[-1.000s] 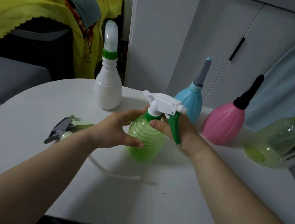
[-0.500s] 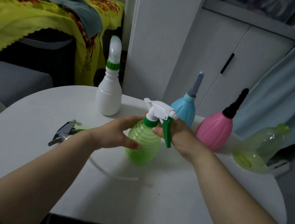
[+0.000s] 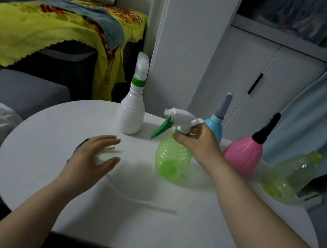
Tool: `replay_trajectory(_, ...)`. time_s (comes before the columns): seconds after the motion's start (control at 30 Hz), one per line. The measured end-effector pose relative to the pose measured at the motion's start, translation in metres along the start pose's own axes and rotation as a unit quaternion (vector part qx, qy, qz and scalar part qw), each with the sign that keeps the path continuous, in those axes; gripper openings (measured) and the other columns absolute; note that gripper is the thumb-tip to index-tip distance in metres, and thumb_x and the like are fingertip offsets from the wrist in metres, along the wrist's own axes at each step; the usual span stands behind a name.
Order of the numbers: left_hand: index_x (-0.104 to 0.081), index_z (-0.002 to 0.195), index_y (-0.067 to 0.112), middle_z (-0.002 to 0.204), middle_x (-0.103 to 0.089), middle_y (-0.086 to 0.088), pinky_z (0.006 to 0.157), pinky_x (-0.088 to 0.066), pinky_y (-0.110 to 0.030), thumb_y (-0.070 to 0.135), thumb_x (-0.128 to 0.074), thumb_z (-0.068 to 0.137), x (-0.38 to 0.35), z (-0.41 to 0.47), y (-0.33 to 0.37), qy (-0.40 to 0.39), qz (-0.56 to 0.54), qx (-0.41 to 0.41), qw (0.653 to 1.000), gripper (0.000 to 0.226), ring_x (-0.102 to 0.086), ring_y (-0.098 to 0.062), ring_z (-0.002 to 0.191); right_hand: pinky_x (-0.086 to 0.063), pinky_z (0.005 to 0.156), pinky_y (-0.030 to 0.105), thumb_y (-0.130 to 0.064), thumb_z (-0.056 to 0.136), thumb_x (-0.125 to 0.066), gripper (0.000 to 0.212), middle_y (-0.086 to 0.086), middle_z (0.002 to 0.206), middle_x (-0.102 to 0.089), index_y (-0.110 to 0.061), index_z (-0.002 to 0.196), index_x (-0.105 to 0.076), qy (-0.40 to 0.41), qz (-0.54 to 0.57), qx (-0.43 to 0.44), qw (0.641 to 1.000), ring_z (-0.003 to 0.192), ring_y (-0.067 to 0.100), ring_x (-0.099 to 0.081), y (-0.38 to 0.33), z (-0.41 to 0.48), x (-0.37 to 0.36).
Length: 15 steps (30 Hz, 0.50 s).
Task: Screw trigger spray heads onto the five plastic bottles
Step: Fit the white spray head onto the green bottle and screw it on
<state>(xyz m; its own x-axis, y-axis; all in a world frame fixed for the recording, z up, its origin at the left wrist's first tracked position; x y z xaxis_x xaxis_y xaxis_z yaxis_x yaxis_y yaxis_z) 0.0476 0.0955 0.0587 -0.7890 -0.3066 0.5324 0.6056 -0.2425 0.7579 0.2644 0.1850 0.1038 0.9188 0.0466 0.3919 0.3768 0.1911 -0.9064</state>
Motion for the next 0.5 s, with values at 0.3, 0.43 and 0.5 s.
replay_trajectory(0.3,-0.056,0.113,0.004,0.125,-0.054,-0.018,0.098,-0.034,-0.04,0.006,-0.067,0.073,0.026,-0.017,-0.053,0.07,0.047,0.137,0.987,0.042,-0.048,-0.033,0.116,-0.037,0.056,0.023,-0.018,0.07,-0.07,0.018,-0.001,0.07,-0.056,-0.013,0.074,-0.053,0.207,0.014,-0.002,0.978,0.074,0.019,-0.053,-0.006,0.043,-0.012)
replay_trajectory(0.43,-0.054,0.115,0.006,0.122,-0.055,-0.015,0.086,-0.032,-0.03,0.011,-0.067,0.074,0.021,-0.013,-0.062,0.052,0.037,0.14,0.988,0.043,-0.05,-0.025,0.105,-0.028,0.058,0.02,-0.022,0.067,-0.072,0.032,0.01,0.083,-0.058,-0.013,0.08,-0.045,0.273,-0.035,0.019,0.961,0.077,0.023,-0.051,-0.009,0.059,-0.029)
replay_trajectory(0.5,-0.054,0.115,0.006,0.122,-0.055,-0.015,0.087,-0.034,-0.032,0.012,-0.067,0.074,0.021,-0.011,-0.065,0.047,0.043,0.139,0.988,0.044,-0.051,-0.026,0.105,-0.026,0.058,0.022,-0.021,0.068,-0.072,0.039,0.017,0.089,-0.06,-0.012,0.084,-0.038,0.304,-0.038,0.007,0.952,0.082,0.03,-0.054,-0.005,0.065,-0.036)
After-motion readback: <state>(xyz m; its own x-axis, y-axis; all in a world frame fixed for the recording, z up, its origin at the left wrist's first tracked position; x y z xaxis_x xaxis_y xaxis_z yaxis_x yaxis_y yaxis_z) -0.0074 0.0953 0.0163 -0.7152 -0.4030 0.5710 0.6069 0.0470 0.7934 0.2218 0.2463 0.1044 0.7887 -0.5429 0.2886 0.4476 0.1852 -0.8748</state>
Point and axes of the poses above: each hand's wrist, its own z-axis towards the middle knuckle, its own x-axis out of the back of the hand, y = z × x, the point moved 4 cm from there along z, towards the middle knuckle
